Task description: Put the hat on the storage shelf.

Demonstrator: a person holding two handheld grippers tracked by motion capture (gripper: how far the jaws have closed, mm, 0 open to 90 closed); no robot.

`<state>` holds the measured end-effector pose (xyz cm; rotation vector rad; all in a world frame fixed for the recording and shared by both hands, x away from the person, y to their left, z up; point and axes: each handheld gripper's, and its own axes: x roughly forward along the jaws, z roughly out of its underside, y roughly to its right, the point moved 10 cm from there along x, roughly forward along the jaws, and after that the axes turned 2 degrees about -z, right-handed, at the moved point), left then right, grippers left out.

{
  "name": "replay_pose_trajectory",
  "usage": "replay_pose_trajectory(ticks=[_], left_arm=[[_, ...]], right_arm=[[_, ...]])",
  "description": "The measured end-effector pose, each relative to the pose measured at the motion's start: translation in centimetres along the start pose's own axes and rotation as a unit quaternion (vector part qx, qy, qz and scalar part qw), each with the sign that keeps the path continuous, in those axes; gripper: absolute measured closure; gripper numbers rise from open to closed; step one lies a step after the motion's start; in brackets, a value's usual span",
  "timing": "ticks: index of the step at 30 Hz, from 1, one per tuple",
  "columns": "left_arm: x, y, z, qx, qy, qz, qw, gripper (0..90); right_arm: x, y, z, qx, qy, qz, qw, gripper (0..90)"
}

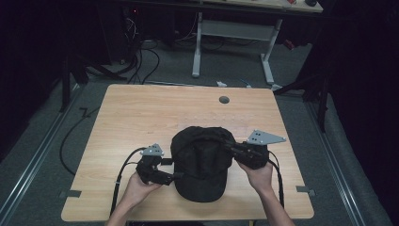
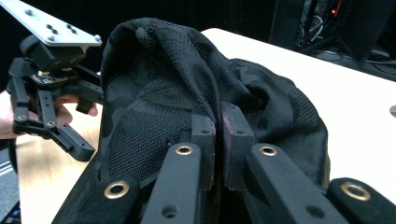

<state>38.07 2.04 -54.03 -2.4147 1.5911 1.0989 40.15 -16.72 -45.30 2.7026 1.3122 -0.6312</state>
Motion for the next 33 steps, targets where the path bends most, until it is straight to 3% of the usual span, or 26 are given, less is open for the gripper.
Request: replay_pose_trajectory(ticks=[7, 14, 17, 27, 33], left_arm=[[0.5, 0.6, 0.1, 0.004, -0.015, 0.024, 0.9996, 27.9], [0.6, 1.1, 0.1, 0.012, -0.022, 0.043, 0.9987, 39.7], [0.5, 1.1, 0.0, 0.009, -0.022, 0.047, 0.9986, 41.9], [0.1, 1.4, 0.0, 0.006, -0.02, 0.062, 0.9979, 62.3], [-0.7, 2.0, -0.3, 0.002, -0.007, 0.094, 0.9956, 72.5]], right_arm=[[0.0, -0.3, -0.3, 0.001, 0.014, -0.02, 0.9997, 85.6], [0.2, -0.4, -0.5, -0.007, 0.018, -0.028, 0.9994, 85.6], [0.3, -0.3, -0.6, -0.009, 0.019, -0.027, 0.9994, 85.5], [0.2, 0.0, -0.8, -0.015, 0.019, -0.021, 0.9995, 84.2], [0.1, 0.1, -0.8, -0.016, 0.02, -0.015, 0.9996, 82.5]])
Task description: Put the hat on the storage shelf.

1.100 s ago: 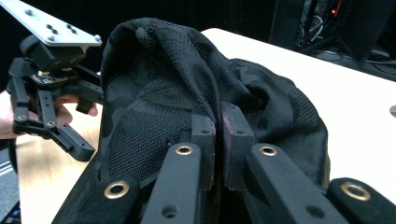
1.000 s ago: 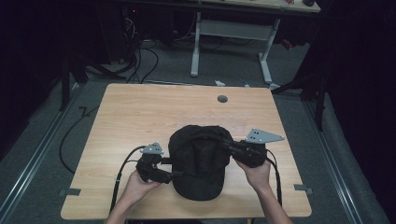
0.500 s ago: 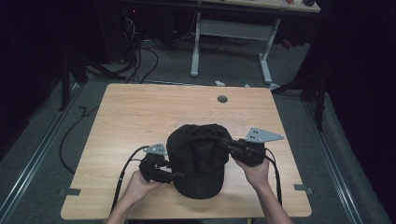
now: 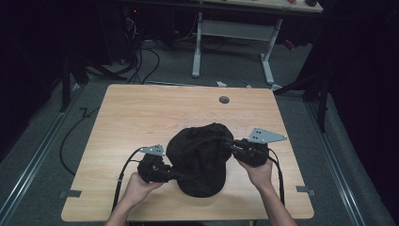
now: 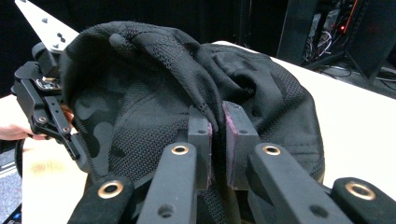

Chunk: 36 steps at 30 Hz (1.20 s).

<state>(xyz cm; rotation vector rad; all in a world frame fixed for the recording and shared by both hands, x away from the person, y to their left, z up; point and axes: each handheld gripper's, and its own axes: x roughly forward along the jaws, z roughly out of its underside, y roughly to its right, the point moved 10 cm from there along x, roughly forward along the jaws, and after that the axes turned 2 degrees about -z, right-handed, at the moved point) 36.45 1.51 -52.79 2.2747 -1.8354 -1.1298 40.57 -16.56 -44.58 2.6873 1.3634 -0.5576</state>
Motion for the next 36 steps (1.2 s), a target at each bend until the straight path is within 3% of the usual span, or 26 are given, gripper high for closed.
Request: replay_pose_trajectory(ticks=[8, 12, 16, 22, 28, 33, 36], left_arm=[[-0.9, 1.4, -0.5, 0.015, 0.023, 0.032, 0.9991, 85.7], [-1.3, 1.6, -0.7, 0.027, 0.029, 0.022, 0.999, 86.1], [-1.6, 1.5, -0.8, 0.029, 0.036, 0.012, 0.9989, 86.2], [-2.6, 0.8, -1.0, 0.017, 0.058, -0.009, 0.9981, 86.2], [-3.7, 0.2, -1.5, 0.009, 0.08, -0.03, 0.9963, 86.1], [-4.3, -0.2, -1.8, 0.006, 0.094, -0.045, 0.9945, 86.1], [-4.6, -0.4, -2.0, 0.004, 0.101, -0.055, 0.9934, 86.1]], right_arm=[[0.1, 0.4, 0.1, 0.006, -0.001, 0.009, 0.9999, 73.8], [-0.1, 0.6, 0.1, 0.012, 0.006, 0.016, 0.9998, 65.2], [-0.3, 1.0, 0.2, 0.019, 0.011, 0.032, 0.9992, 51.3], [-1.4, 2.3, 1.1, 0.042, 0.009, 0.053, 0.9977, 41.8], [-1.9, 3.7, 4.2, 0.063, -0.028, 0.084, 0.9941, 39.6], [-1.8, 4.6, 8.0, 0.089, -0.061, 0.11, 0.988, 39.6], [-1.7, 5.2, 10.1, 0.102, -0.083, 0.129, 0.9828, 39.6]])
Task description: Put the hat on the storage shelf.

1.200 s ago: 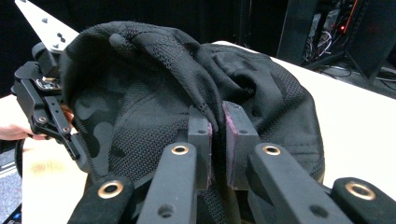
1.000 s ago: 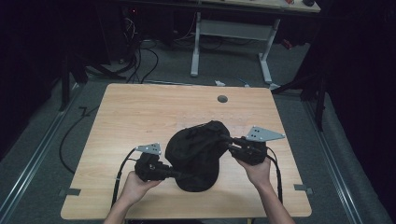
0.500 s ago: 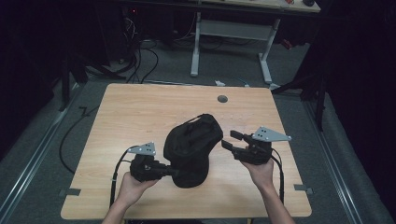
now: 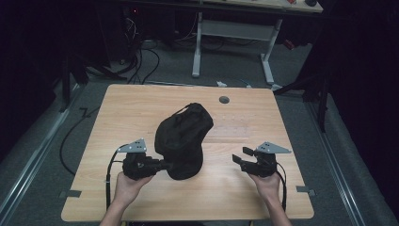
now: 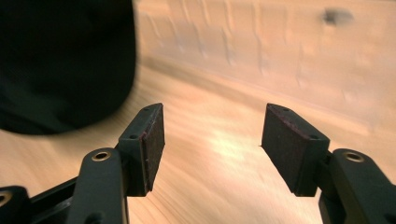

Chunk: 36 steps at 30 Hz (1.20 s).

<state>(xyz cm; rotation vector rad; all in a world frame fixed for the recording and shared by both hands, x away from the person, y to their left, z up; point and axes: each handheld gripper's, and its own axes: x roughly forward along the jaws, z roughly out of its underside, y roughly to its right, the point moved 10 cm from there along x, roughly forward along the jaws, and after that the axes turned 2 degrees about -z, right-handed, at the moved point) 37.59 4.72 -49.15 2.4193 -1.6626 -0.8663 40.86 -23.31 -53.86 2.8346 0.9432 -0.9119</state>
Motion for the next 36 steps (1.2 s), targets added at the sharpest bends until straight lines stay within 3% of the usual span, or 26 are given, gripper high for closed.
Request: replay_pose_trajectory(ticks=[6, 16, 21, 36], left_arm=[[-0.5, -0.6, -0.6, -0.001, 0.017, -0.023, 0.9996, 86.1], [-1.1, -1.4, -1.6, 0.003, 0.032, -0.058, 0.9978, 86.0], [-1.3, -1.9, -2.0, 0.005, 0.036, -0.075, 0.9965, 86.1], [-1.7, -3.6, -4.4, 0.015, 0.057, -0.129, 0.9899, 86.1]], right_arm=[[0.7, 2.0, 2.8, 0.01, -0.037, 0.047, 0.9982, 39.6], [1.1, 4.2, 5.1, 0.011, -0.078, 0.116, 0.9902, 40.1], [1.2, 4.6, 5.6, 0.007, -0.08, 0.132, 0.988, 40.5], [1.2, 4.7, 5.6, 0.01, -0.081, 0.137, 0.9872, 38.5]])
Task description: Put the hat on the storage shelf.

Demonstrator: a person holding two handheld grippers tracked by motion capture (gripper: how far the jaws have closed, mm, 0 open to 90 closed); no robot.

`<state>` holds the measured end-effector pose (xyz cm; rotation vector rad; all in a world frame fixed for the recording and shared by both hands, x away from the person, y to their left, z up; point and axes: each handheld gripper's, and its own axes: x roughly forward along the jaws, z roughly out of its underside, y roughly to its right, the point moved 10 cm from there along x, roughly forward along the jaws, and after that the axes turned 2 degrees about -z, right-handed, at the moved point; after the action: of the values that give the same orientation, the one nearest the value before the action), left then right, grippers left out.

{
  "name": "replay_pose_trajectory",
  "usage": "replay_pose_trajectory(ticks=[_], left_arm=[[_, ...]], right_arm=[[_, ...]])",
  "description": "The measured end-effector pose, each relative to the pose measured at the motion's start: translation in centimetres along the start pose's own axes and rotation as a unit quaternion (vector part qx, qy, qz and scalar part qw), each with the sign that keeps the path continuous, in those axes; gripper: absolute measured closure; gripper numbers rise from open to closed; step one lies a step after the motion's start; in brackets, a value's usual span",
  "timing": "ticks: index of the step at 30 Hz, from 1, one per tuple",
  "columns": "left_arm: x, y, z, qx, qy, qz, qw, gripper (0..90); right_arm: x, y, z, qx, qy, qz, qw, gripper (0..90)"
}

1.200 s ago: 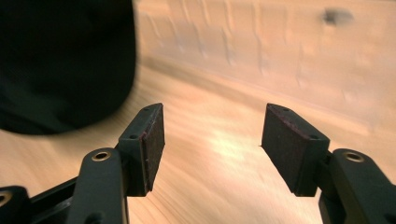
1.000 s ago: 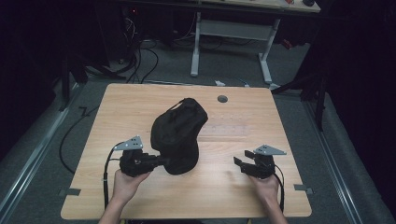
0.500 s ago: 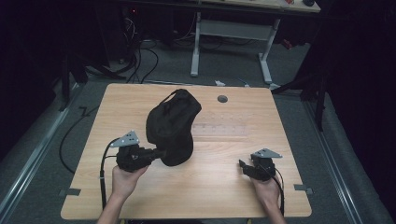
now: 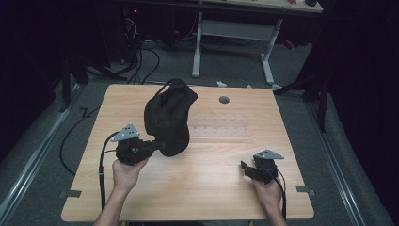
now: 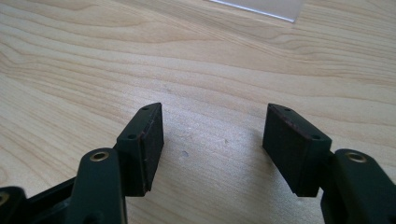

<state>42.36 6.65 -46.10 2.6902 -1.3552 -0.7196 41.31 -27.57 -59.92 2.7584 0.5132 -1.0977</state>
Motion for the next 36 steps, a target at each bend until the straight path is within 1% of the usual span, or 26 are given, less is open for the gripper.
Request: replay_pose_trajectory(ticks=[5, 8, 16, 22, 24, 31, 36], left_arm=[[0.1, -0.5, -0.9, 0.009, 0.005, -0.015, 0.9998, 86.1], [0.2, -0.9, -1.4, 0.014, 0.004, -0.028, 0.9995, 86.1], [0.8, -1.9, -2.4, 0.015, 0.007, -0.051, 0.9986, 86.1], [1.7, -2.2, -3.1, 0.028, 0.003, -0.069, 0.9972, 86.1], [2.1, -2.3, -3.3, 0.033, 0.002, -0.074, 0.9967, 86.1], [3.5, -2.6, -3.5, 0.038, 0.003, -0.087, 0.9955, 86.1], [4.4, -3.1, -3.2, 0.032, -0.001, -0.095, 0.995, 86.1]], right_arm=[[0.0, 0.0, 0.0, 0.0, 0.0, 0.0, 1.0, 38.4], [0.0, 0.0, 0.0, 0.001, 0.0, 0.001, 1.0, 38.4], [0.0, -0.1, 0.0, -0.001, 0.0, -0.002, 1.0, 37.3], [0.0, 0.0, 0.0, -0.002, 0.0, -0.002, 1.0, 37.3], [0.0, 0.0, 0.0, -0.003, 0.0, -0.002, 1.0, 37.3], [0.0, 0.0, 0.0, -0.004, 0.0, -0.002, 1.0, 37.0], [0.0, -0.1, 0.0, -0.003, 0.0, -0.002, 1.0, 36.9]])
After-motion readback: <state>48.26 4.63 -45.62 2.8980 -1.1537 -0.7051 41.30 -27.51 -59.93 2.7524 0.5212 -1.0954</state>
